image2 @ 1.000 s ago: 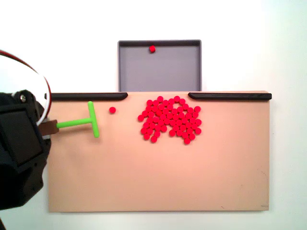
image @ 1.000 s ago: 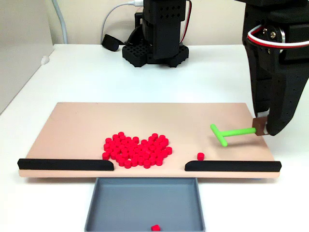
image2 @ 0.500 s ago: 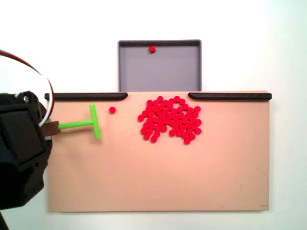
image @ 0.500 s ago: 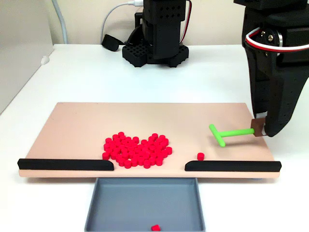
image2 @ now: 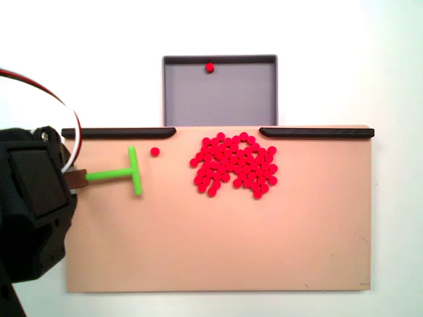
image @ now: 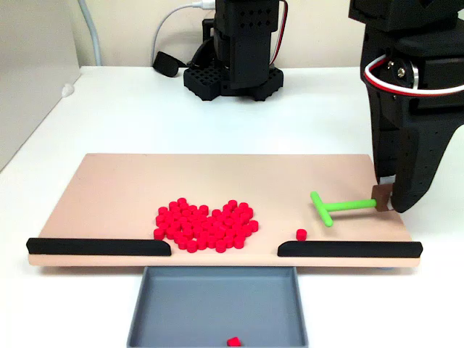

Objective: Gather the left side granules

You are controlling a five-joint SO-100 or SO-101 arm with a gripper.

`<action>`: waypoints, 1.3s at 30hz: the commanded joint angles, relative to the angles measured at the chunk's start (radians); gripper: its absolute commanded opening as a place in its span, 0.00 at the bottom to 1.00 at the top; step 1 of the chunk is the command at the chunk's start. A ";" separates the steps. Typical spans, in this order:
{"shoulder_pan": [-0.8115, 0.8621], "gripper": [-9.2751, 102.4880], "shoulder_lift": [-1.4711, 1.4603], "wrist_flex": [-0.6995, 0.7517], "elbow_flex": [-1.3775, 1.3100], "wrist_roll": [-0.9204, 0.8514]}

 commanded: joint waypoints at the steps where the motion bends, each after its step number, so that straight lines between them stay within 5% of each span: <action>1: 0.009 0.08 0.012 0.003 -0.035 0.003; 39: 0.031 0.08 -0.091 0.003 -0.094 0.003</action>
